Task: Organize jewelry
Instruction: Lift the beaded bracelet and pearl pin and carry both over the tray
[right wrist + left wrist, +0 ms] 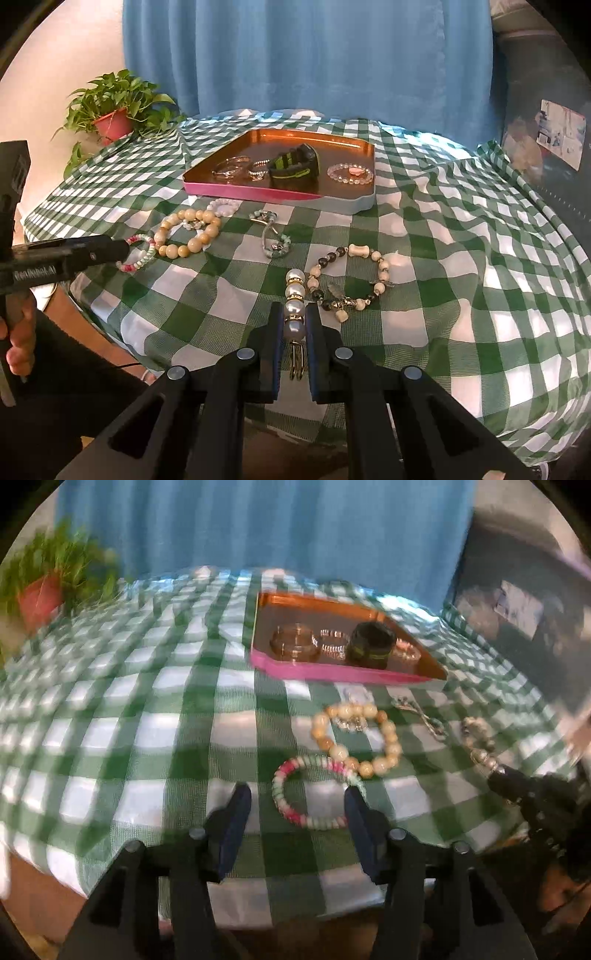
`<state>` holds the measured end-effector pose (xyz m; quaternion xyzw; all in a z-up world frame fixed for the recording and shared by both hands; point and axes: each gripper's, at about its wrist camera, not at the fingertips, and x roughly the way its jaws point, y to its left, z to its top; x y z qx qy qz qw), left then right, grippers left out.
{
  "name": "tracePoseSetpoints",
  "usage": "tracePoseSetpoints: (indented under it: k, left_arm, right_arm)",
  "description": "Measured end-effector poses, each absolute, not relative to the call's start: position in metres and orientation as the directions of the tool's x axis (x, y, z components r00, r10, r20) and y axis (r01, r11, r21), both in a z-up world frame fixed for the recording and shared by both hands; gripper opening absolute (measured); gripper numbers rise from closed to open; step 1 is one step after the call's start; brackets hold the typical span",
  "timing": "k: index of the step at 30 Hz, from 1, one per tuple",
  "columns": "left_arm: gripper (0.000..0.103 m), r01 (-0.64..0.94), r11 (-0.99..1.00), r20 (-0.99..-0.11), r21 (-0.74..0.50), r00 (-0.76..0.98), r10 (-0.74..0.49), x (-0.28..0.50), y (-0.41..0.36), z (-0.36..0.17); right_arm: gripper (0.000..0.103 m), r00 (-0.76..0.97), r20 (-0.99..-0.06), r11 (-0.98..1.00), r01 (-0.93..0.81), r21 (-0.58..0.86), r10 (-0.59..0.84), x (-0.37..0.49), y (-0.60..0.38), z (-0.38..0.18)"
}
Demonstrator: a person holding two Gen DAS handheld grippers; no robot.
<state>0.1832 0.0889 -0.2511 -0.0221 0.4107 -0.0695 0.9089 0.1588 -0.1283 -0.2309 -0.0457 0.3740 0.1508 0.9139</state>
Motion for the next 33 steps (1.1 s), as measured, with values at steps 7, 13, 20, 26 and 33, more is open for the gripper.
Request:
tracePoseSetpoints:
  k: [7,13,20,26,33]
  left_arm:
    - [0.006,0.118,0.993,-0.767,-0.016,0.636,-0.088,0.188,0.078,-0.249]
    - [0.006,0.076,0.995,-0.742,-0.064,0.663,-0.098,0.178,0.074,-0.223]
    - [0.006,0.087,0.985,-0.699,-0.151,0.695,-0.168,0.163,0.059,-0.168]
    - [0.006,0.108,0.990,-0.600,-0.086,0.788,-0.138,0.138,0.040,-0.103]
    - [0.006,0.152,0.984,-0.517,-0.094,0.837,-0.179,0.112,0.028,-0.055]
  right_arm:
    - [0.010,0.651,-0.720,0.942,-0.337,0.009,0.240,0.164,-0.124,-0.236]
    - [0.010,0.658,-0.702,0.941,-0.336,0.051,0.273,0.163,-0.128,-0.228]
    - [0.010,0.726,-0.629,0.945,-0.324,0.044,0.279,0.137,-0.123,-0.182]
    - [0.010,0.760,-0.596,0.959,-0.277,0.066,0.261,0.122,-0.124,-0.132]
    - [0.010,0.808,-0.531,0.965,-0.249,0.084,0.255,0.100,-0.135,-0.083]
